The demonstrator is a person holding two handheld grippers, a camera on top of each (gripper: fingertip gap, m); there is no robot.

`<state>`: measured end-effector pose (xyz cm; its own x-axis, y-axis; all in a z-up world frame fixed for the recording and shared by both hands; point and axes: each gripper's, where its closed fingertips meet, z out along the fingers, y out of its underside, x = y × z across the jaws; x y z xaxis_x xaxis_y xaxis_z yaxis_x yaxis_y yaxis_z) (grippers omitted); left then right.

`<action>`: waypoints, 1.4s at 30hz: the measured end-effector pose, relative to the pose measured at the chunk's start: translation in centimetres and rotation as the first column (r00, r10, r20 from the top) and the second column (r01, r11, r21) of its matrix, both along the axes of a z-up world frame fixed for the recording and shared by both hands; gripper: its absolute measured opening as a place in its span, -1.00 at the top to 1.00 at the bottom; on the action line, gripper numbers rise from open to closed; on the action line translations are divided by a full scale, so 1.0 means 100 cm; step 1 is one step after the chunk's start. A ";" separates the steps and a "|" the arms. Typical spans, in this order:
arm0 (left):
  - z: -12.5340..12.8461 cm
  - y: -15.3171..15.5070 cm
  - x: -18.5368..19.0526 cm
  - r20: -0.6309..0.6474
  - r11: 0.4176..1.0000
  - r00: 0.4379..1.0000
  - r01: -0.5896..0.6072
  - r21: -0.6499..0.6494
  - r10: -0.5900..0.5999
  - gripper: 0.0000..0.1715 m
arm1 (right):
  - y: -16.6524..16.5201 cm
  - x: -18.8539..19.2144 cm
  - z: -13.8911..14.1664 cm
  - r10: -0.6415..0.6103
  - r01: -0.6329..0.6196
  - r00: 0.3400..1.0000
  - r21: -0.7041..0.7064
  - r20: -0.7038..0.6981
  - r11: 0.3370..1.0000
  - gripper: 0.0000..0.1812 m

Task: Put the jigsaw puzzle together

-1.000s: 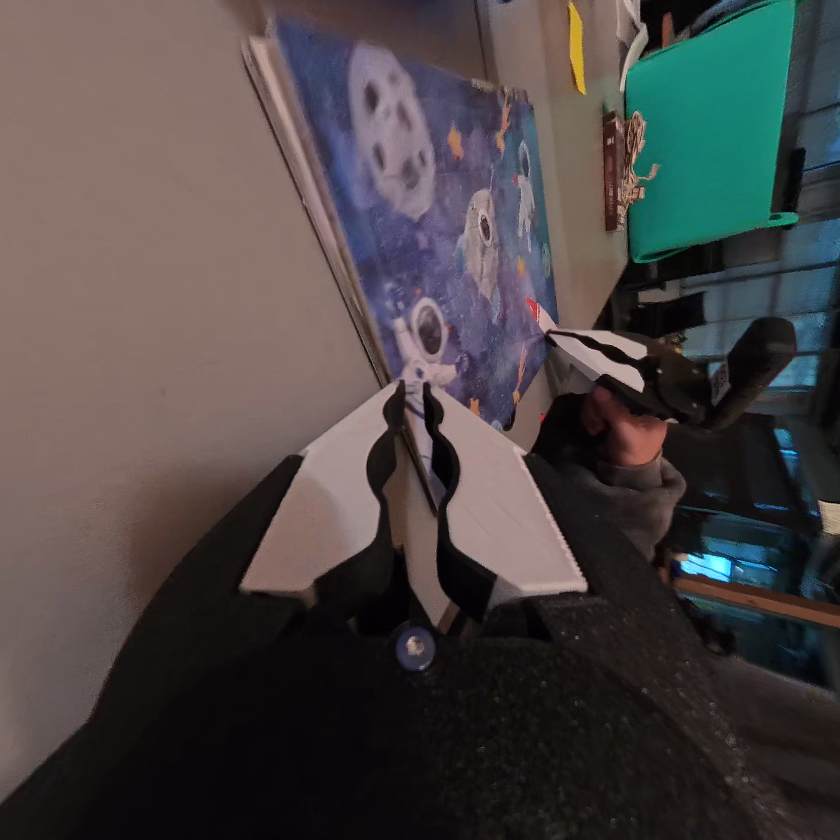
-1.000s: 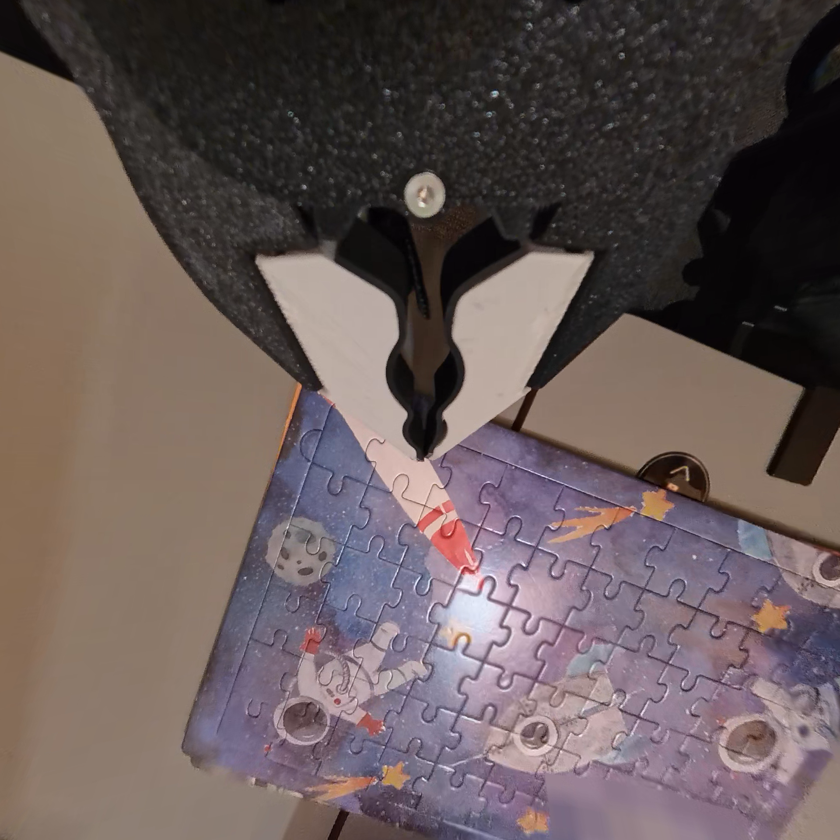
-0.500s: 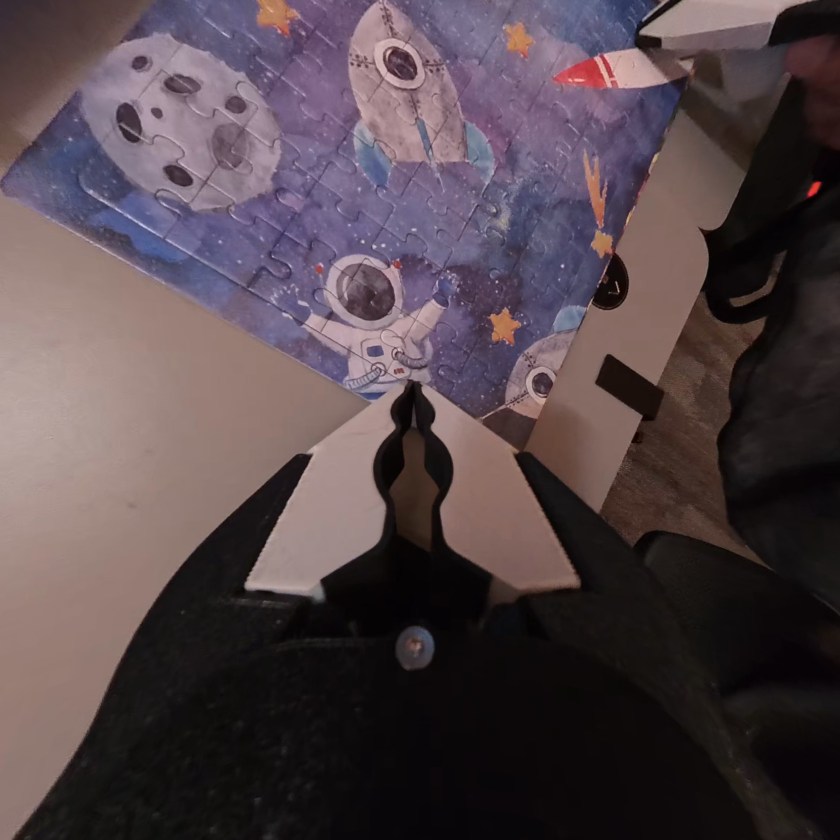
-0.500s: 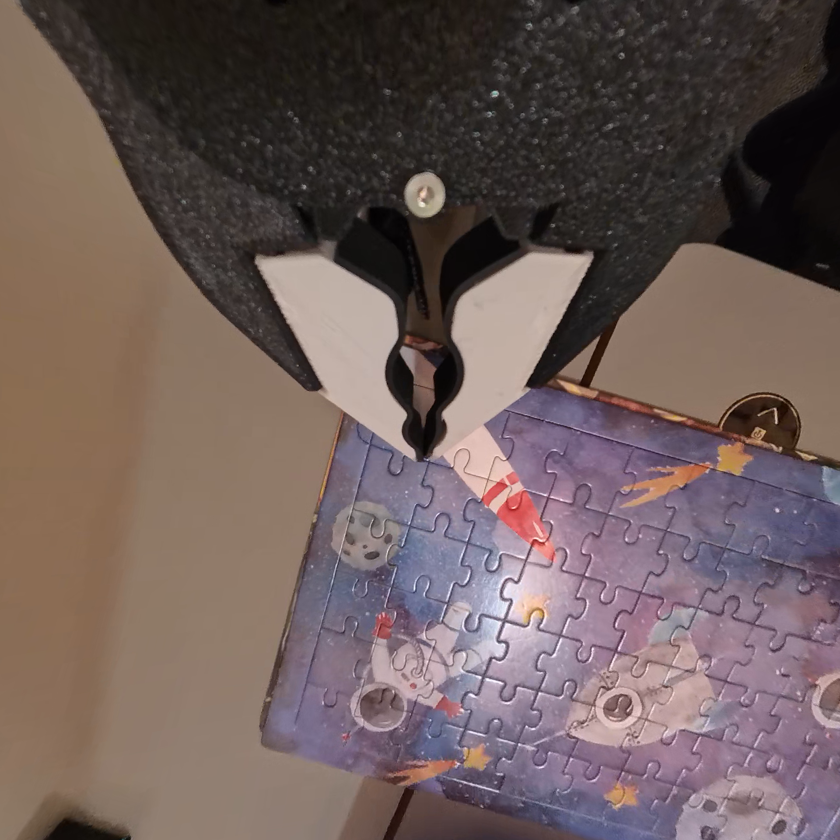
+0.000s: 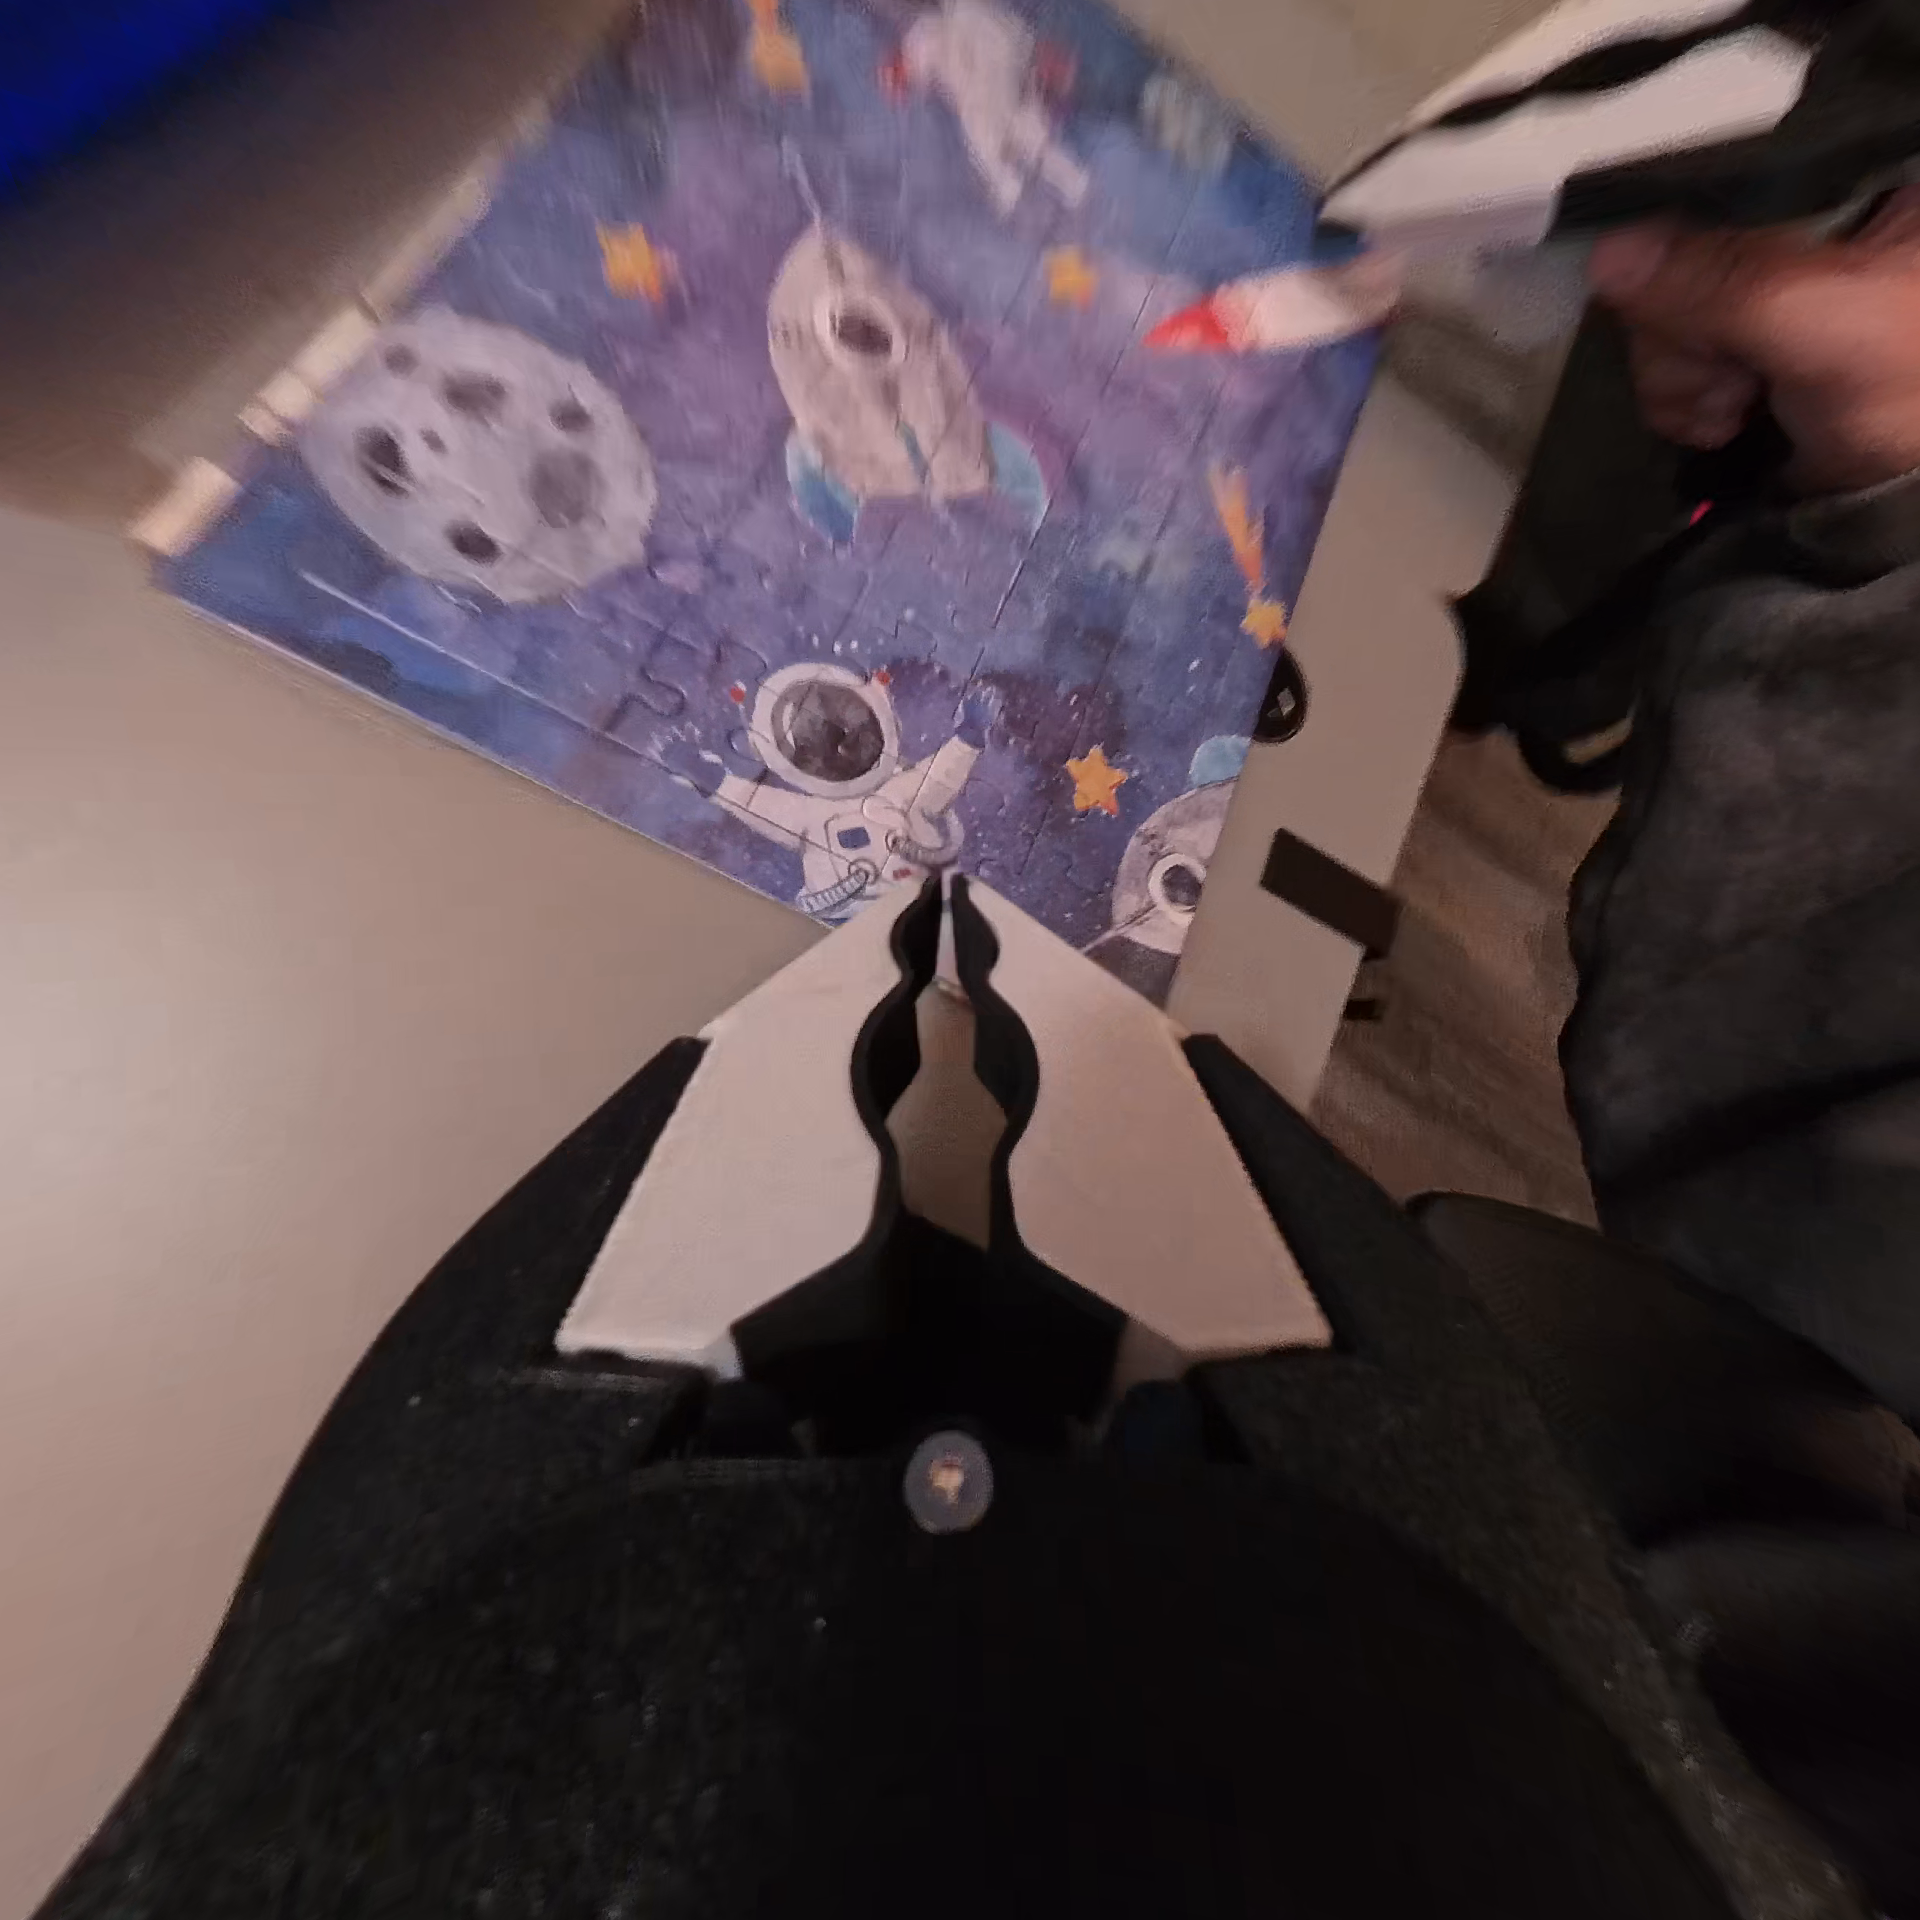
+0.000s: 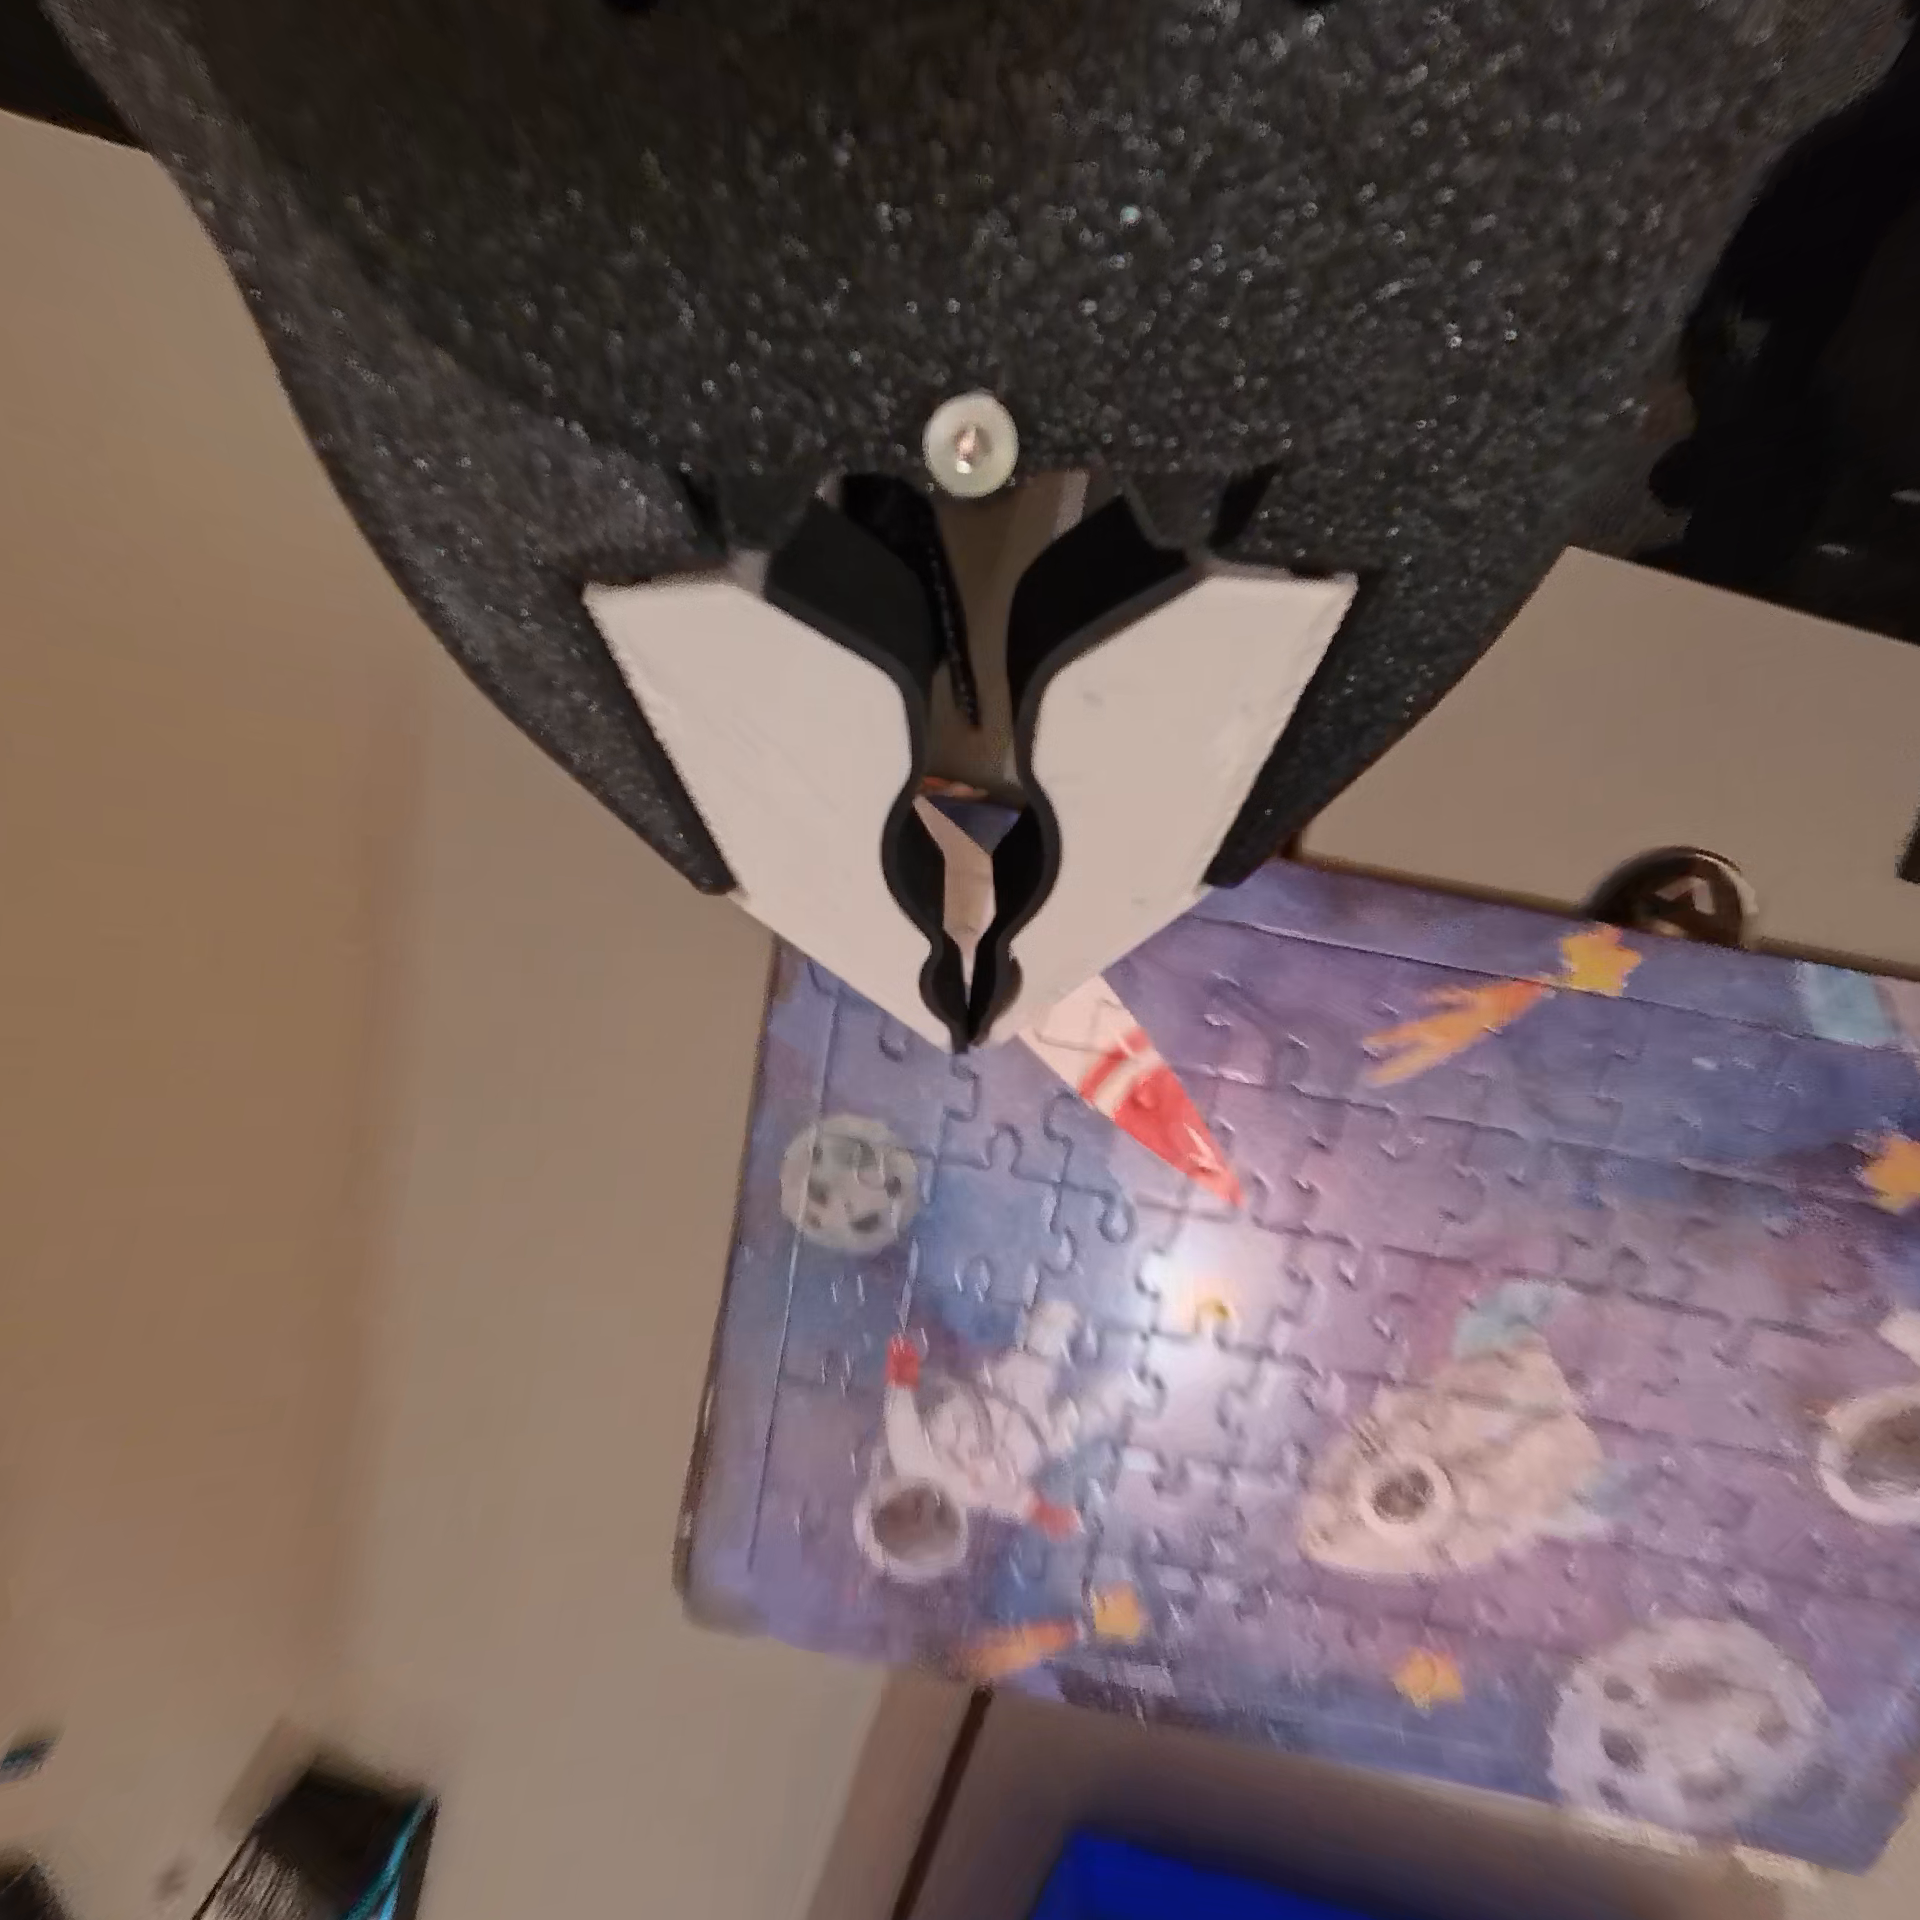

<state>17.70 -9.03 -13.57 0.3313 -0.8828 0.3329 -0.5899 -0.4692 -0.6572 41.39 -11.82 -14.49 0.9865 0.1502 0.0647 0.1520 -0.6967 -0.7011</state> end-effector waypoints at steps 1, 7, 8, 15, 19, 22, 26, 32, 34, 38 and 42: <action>0.017 0.002 -0.008 0.075 0.999 0.997 -0.017 0.030 0.014 0.93 | 0.002 -0.009 0.014 0.004 -0.004 1.000 0.054 0.005 0.999 1.00; 0.071 0.040 -0.162 0.285 0.954 0.921 -0.292 0.061 0.264 0.52 | 0.016 -0.150 0.072 0.191 -0.140 0.965 0.264 -0.180 0.954 0.93; 0.076 0.052 -0.205 0.299 0.924 0.889 -0.379 0.056 0.347 0.48 | 0.019 -0.184 0.075 0.245 -0.179 0.942 0.272 -0.230 0.945 0.89; 0.043 0.089 -0.633 0.025 0.452 0.468 -0.864 0.223 0.883 -0.24 | 0.034 -0.445 0.077 0.653 -0.618 0.603 0.249 -0.458 0.745 0.50; 0.006 0.097 -0.827 -0.051 0.259 0.254 -0.947 0.188 0.966 -0.31 | 0.060 -0.570 0.087 0.785 -0.809 0.434 0.192 -0.443 0.556 0.38; -0.011 0.113 -0.890 -0.028 0.211 0.209 -0.970 0.124 0.977 -0.35 | 0.109 -0.668 0.098 0.857 -0.875 0.342 0.202 -0.386 0.441 0.03; -0.025 0.126 -0.934 -0.032 0.170 0.167 -0.965 0.201 0.985 -0.36 | 0.179 -0.804 0.084 0.909 -0.931 0.240 0.184 -0.341 0.315 -0.11; -0.036 0.124 -0.935 -0.002 0.173 0.177 -0.958 0.227 0.984 -0.31 | 0.274 -0.916 0.015 0.839 -0.893 0.384 0.078 -0.385 0.444 -0.07; -0.037 0.120 -0.932 -0.026 0.193 0.193 -0.940 0.280 0.981 -0.32 | 0.279 -0.922 0.006 0.807 -0.874 0.412 0.065 -0.424 0.481 -0.06; -0.037 0.115 -0.929 -0.033 0.198 0.197 -0.933 0.299 0.980 -0.31 | 0.282 -0.925 -0.013 0.781 -0.844 0.471 0.048 -0.411 0.534 0.02; -0.036 0.111 -0.923 -0.040 0.211 0.208 -0.938 0.273 0.977 -0.29 | 0.278 -0.930 -0.010 0.749 -0.818 0.493 0.059 -0.443 0.573 -0.10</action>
<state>-74.58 2.03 -17.21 0.9893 0.1306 0.0656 0.1363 -0.6625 -0.7365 -51.58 15.94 -15.48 0.3823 0.8467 -0.3700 0.4357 -0.5183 -0.7359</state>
